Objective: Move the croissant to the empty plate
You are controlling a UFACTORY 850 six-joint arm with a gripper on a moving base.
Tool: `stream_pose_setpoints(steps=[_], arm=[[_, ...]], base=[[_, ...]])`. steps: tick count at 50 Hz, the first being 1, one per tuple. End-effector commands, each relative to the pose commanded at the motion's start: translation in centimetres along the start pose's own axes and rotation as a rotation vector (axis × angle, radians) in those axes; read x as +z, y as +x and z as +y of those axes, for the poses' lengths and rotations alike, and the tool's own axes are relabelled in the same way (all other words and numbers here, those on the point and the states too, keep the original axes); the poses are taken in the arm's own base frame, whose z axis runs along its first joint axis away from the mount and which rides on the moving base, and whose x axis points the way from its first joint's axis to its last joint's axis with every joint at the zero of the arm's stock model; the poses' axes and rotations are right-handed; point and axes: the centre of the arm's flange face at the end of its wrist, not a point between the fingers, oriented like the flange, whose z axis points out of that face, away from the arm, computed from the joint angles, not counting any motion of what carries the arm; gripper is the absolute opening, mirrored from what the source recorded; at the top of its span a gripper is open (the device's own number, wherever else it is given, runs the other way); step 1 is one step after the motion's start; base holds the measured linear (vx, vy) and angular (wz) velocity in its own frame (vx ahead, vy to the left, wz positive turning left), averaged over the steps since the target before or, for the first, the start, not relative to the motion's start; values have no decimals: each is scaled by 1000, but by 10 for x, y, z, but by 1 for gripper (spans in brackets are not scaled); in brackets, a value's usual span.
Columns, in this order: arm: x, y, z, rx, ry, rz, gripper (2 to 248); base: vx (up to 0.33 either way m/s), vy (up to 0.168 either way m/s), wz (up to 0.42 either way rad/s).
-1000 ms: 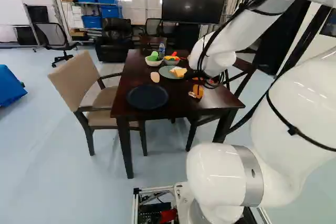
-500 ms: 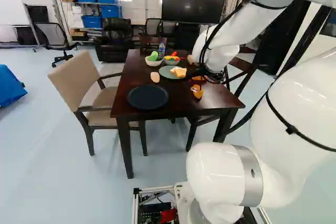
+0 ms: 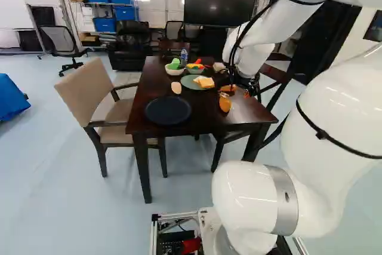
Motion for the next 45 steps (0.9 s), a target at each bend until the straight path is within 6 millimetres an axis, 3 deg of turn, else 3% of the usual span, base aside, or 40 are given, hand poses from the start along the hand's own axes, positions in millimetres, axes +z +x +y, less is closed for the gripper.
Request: stream_pose_setpoints(steps=[20,45], arm=[[19,24,4,43,1,-112,247],[40,47,-13,43,28,-259,247]], base=[[0,0,0],[0,0,0]])
